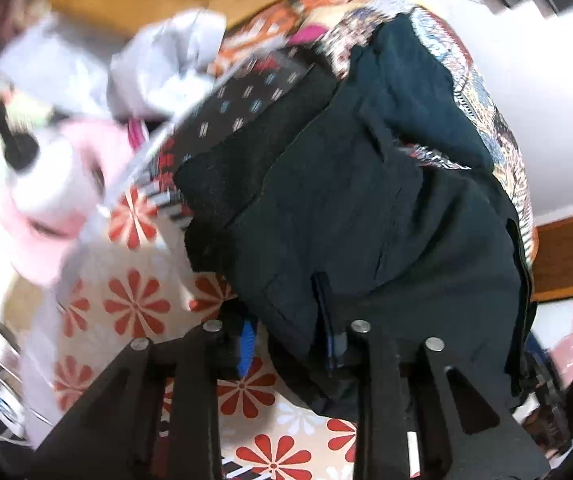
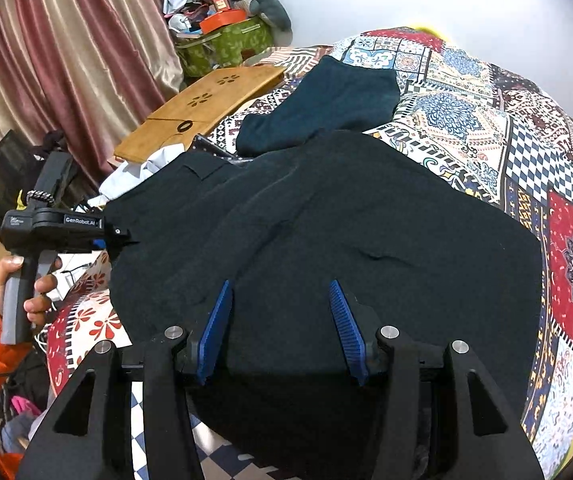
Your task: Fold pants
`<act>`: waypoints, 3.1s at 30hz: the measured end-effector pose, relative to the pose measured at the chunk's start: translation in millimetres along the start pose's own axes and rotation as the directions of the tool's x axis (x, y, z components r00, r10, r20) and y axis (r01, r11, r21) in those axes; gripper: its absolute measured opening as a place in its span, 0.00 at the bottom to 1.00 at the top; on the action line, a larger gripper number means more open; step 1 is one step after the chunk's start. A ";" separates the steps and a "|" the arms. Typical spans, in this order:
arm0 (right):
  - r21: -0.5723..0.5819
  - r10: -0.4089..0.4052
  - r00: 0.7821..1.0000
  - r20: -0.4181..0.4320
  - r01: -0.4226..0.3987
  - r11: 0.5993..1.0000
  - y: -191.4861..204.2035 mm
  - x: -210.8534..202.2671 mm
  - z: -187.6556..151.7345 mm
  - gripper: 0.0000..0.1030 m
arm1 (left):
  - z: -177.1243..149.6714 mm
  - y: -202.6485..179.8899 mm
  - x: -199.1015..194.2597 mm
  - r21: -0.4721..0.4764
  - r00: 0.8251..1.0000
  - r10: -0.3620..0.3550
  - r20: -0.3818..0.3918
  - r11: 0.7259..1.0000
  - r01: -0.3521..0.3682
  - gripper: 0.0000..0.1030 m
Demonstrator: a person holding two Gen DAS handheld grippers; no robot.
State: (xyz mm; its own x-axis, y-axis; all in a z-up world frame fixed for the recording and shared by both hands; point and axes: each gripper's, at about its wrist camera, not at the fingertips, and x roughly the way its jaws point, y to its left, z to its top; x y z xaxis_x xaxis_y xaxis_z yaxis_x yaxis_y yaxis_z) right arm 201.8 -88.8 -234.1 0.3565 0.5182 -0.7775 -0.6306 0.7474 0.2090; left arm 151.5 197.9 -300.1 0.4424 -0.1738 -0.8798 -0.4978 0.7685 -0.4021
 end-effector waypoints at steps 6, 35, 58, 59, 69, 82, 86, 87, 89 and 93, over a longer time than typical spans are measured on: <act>0.060 -0.017 0.998 0.061 0.013 0.998 -15.2 -21.7 -0.5 0.46 | -0.4 -53.2 -59.6 0.222 0.972 0.067 0.225 0.968 -0.118 0.21; 0.360 -0.112 0.990 0.081 0.076 0.930 -120.2 -79.7 -87.6 0.46 | -118.1 -347.6 24.4 0.842 0.983 -0.157 -0.099 0.514 0.167 0.21; 0.337 -0.181 0.981 0.069 0.148 0.930 -118.7 -97.3 -89.4 0.46 | -24.4 -336.0 -44.6 0.789 0.952 -0.179 0.249 0.608 -0.092 0.86; 0.337 -0.182 0.981 0.066 0.150 0.929 -117.1 -97.9 -89.7 0.46 | -11.0 -336.4 -36.4 0.782 0.950 -0.148 0.274 0.609 -0.130 0.87; 0.342 -0.135 0.991 0.016 0.121 0.932 -109.1 -96.1 -98.1 0.46 | 52.3 -318.4 90.9 0.793 0.957 0.172 0.234 0.536 -0.291 0.87; 0.346 -0.165 0.986 -0.025 0.163 0.924 -139.2 -75.9 -71.0 0.46 | 36.6 -226.6 71.3 0.761 0.951 0.230 0.205 0.575 -0.303 0.96; 0.319 -0.196 0.981 -0.013 0.190 0.929 -137.6 -84.8 -60.8 0.46 | 18.2 -183.5 43.2 0.690 0.954 0.258 0.154 0.663 -0.291 0.96; 0.314 -0.195 0.981 -0.006 0.187 0.931 -135.9 -88.1 -60.0 0.46 | 13.1 -177.5 39.3 0.680 0.956 0.256 0.141 0.677 -0.281 0.96; 0.299 -0.204 0.979 0.019 0.190 0.935 -129.1 -96.5 -55.7 0.46 | -3.4 -163.7 26.8 0.655 0.962 0.246 0.114 0.710 -0.259 0.96; 0.288 -0.184 0.980 0.078 0.154 0.945 -111.1 -110.8 -49.3 0.46 | -36.6 -162.6 5.0 0.639 0.967 0.217 0.134 0.726 -0.252 0.96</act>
State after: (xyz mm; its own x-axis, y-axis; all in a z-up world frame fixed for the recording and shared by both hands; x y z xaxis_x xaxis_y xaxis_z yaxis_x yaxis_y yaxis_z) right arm 198.4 -249.7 -200.3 0.5186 0.4028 -0.7542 -0.3421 0.9062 0.2487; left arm 207.3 49.6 -248.3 0.4197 0.0818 -0.9040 0.0038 0.9958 0.0918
